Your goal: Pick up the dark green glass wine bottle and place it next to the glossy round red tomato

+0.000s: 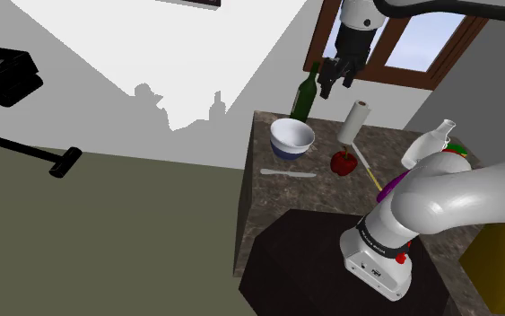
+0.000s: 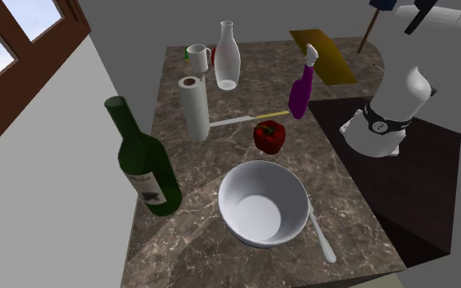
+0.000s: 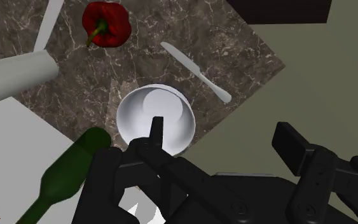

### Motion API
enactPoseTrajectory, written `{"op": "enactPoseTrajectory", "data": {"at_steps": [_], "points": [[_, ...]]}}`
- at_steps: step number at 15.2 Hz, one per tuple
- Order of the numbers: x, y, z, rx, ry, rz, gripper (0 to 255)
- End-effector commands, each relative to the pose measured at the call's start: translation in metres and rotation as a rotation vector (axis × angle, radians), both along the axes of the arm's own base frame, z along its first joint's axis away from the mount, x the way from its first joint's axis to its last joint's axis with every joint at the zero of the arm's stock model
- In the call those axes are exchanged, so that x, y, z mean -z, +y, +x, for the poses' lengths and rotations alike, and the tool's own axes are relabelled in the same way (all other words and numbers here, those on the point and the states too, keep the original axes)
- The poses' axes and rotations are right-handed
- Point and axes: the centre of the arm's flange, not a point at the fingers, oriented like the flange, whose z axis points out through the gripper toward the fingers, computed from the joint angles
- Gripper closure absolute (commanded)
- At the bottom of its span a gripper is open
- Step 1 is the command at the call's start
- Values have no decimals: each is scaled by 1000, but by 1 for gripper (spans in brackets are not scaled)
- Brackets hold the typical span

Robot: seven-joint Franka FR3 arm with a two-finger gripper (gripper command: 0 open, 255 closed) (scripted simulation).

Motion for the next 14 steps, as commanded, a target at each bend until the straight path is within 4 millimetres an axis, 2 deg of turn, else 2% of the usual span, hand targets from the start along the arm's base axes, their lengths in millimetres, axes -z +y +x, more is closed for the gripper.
{"op": "enactPoseTrajectory", "data": {"at_steps": [1,14], "points": [[0,0,0,0,0,0,0],[26,-138,103,-13,-5,28,0]]}}
